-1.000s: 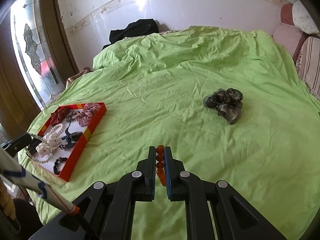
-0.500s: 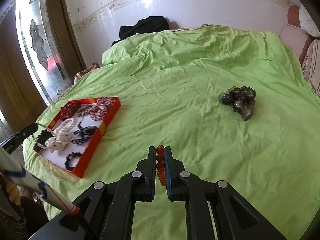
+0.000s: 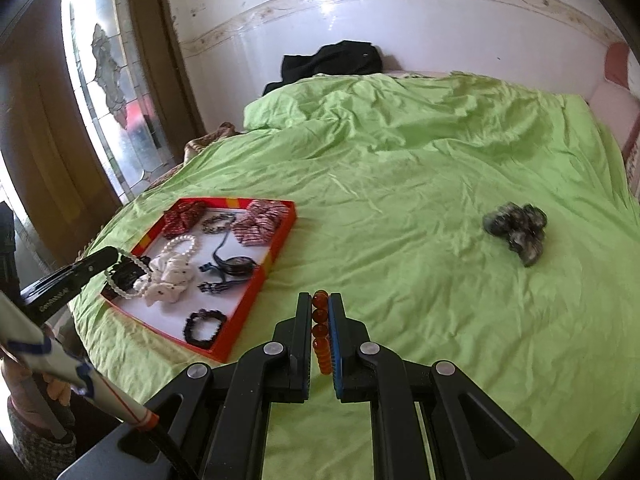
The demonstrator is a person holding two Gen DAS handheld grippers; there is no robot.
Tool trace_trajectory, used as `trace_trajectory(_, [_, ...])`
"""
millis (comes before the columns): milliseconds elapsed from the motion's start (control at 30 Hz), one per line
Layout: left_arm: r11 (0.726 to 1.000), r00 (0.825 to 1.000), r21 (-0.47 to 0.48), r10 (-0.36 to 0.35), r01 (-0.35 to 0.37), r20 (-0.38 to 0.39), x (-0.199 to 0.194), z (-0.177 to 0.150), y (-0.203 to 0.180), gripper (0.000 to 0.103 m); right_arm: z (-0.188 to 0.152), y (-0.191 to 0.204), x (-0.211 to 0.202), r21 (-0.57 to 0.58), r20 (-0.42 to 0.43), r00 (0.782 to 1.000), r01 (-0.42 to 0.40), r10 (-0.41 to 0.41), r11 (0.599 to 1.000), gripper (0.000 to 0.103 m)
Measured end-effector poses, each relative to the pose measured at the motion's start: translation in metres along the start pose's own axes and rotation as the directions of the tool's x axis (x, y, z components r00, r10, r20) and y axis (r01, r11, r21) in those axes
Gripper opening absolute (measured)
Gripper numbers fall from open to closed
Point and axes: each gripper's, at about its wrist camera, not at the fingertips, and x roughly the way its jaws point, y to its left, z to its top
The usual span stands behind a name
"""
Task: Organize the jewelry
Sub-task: 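Carry the pale and red bead bracelets toward the red tray with both tools, then lower both bracelets into the tray and open both tools to release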
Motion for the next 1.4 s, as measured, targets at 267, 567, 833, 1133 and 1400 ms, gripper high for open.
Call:
trace_trajectory(267, [0.998,1.0,-0.068,-0.012,0.012,-0.007,-0.006,0.008,0.031,0.005,0.015,0.032,-0.001,-0.062,0.003,1.0,-0.012,0.012,0.998,0.009])
trace_trajectory(567, [0.994,0.999,-0.1,-0.045,0.043,-0.022,0.001,0.024,0.043,0.005,0.025,0.071,0.007,-0.111,-0.012,0.998,-0.068,0.067,0.991,0.009])
trace_trajectory(833, [1.0,0.999,-0.02,0.016,-0.017,-0.033,0.006,0.03,0.042,0.005,0.026,0.103,0.018,-0.162,-0.032,0.994,-0.113,0.109,0.98,0.009])
trace_trajectory(1133, [0.998,0.998,-0.029,0.049,-0.051,-0.045,0.015,0.021,0.056,0.005,0.03,0.128,0.04,-0.195,-0.07,0.99,-0.134,0.123,0.972,0.009])
trace_trajectory(1400, [0.996,0.993,-0.05,0.063,-0.068,-0.095,0.03,0.01,0.069,0.005,0.033,0.147,0.063,-0.206,-0.104,0.985,-0.155,0.136,0.966,0.009])
